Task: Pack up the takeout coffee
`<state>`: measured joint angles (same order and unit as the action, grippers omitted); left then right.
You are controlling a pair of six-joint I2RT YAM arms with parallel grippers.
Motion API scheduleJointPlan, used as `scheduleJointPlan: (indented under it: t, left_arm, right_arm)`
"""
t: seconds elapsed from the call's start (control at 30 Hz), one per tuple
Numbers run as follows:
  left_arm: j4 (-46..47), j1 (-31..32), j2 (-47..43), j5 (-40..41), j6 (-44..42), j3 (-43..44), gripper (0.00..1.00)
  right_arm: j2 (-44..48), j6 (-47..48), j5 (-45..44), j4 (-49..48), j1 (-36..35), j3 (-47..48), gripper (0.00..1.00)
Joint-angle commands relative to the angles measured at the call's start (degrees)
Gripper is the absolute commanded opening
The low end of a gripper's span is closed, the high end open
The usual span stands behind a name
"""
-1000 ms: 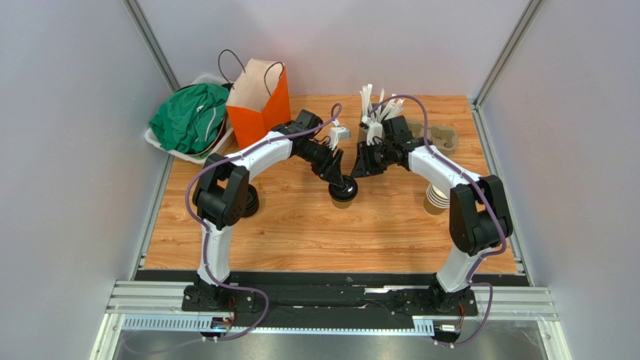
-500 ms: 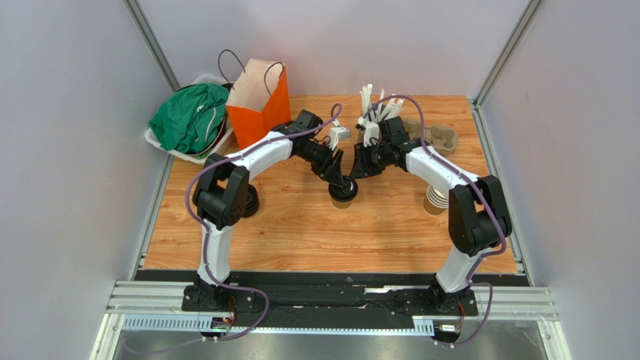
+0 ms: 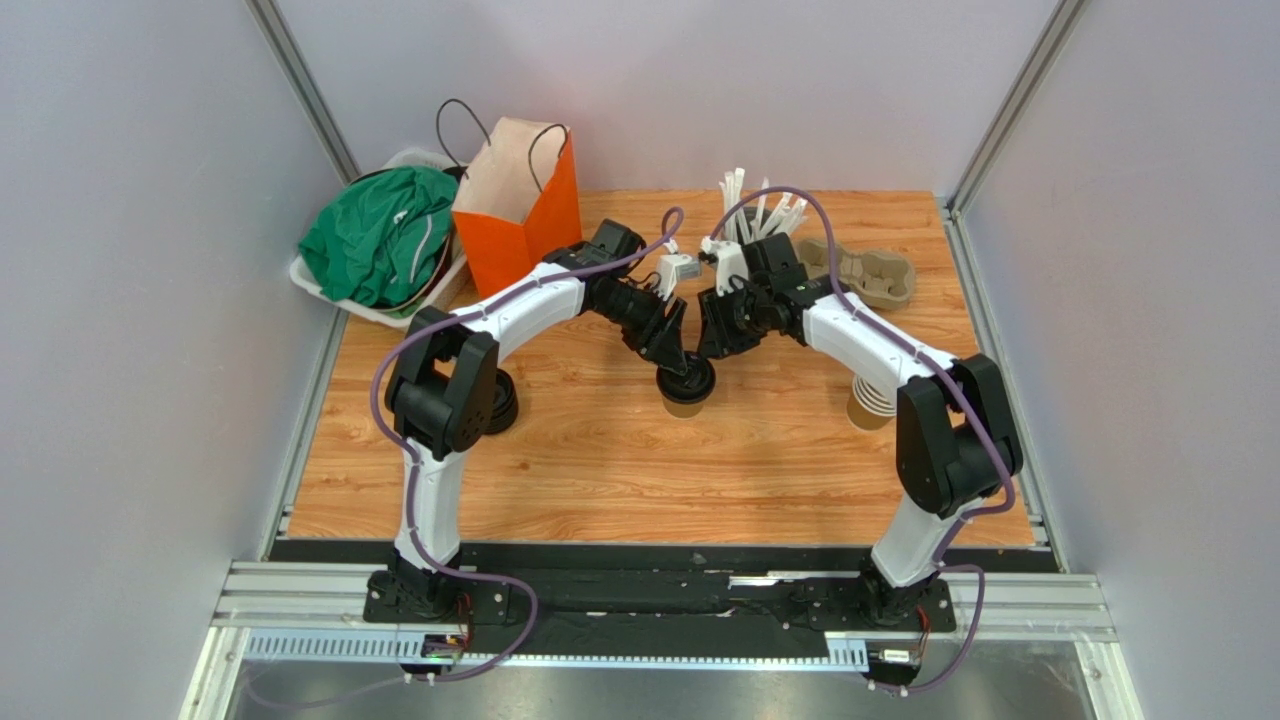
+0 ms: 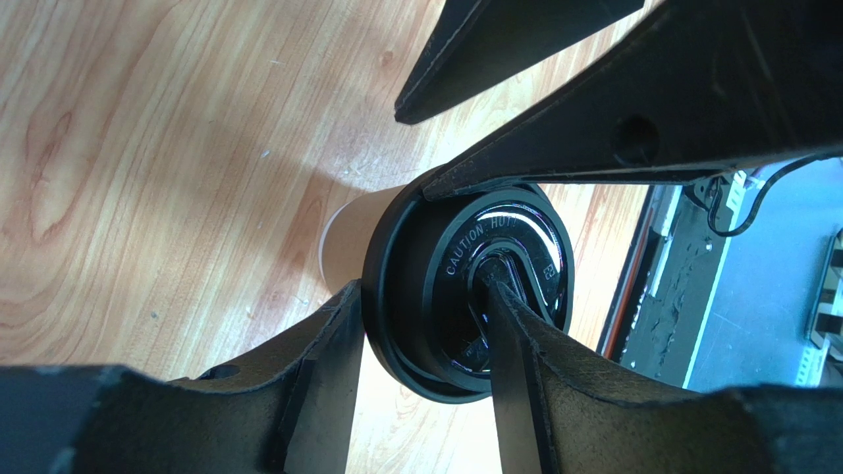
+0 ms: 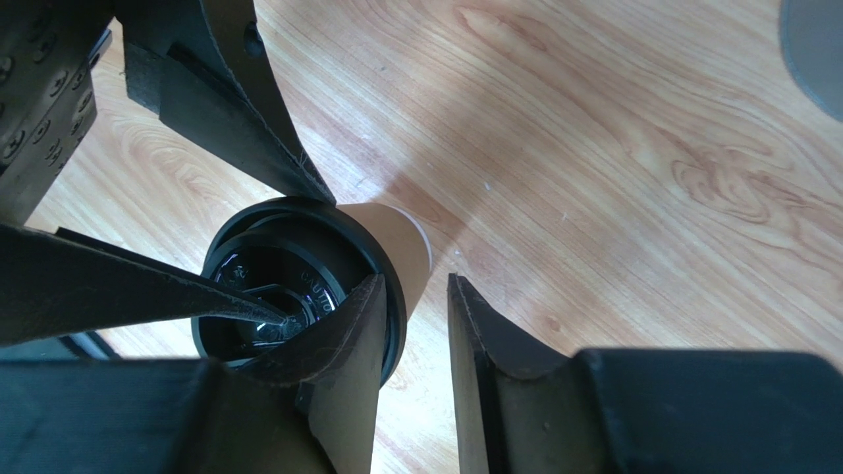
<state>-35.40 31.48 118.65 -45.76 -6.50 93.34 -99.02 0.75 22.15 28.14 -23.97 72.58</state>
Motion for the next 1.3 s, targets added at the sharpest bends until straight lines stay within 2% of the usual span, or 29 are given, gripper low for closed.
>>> scheduleJointPlan:
  t: [0.0, 0.13, 0.37, 0.57, 0.83, 1.0, 1.1, 1.27]
  left_arm:
    - [-5.12, 1.3, 4.22, 12.01, -4.92, -2.81, 0.54]
    - [-5.73, 1.21, 3.78, 11.83, -4.83, -2.02, 0.55]
    - [-7.84, 0.25, 1.59, 11.04, -5.36, 0.44, 0.69]
    - [-10.48, -0.63, 0.27, 9.37, -5.71, 4.21, 0.76]
    - [-12.94, -2.13, -3.33, 4.02, -5.45, 10.45, 0.79]
    - [-12.5, -3.18, -5.35, 1.47, -3.79, 12.48, 0.8]
    - [-12.24, -3.62, -6.06, 1.37, -3.6, 11.61, 0.8]
    - [-9.08, -5.03, -7.55, 3.92, -2.99, 5.37, 0.8]
  right_arm:
    - [3.82, 2.76, -2.64, 2.71, -0.91, 3.44, 0.34]
    - [6.99, 4.17, -2.38, 4.29, -0.82, 5.64, 0.35]
    - [12.27, 7.59, -1.5, 6.05, -0.91, 2.93, 0.37]
    - [12.36, 9.43, -0.1, 7.28, -1.17, -0.32, 0.39]
    - [14.82, 12.78, 0.53, 6.84, -2.57, -7.0, 0.41]
    - [16.23, 13.66, -0.27, 6.31, -3.98, -6.92, 0.42]
    - [17.46, 15.85, -2.54, 6.31, -6.79, -7.1, 0.42]
    - [18.78, 18.84, -6.23, 5.35, -12.23, -7.71, 0.42]
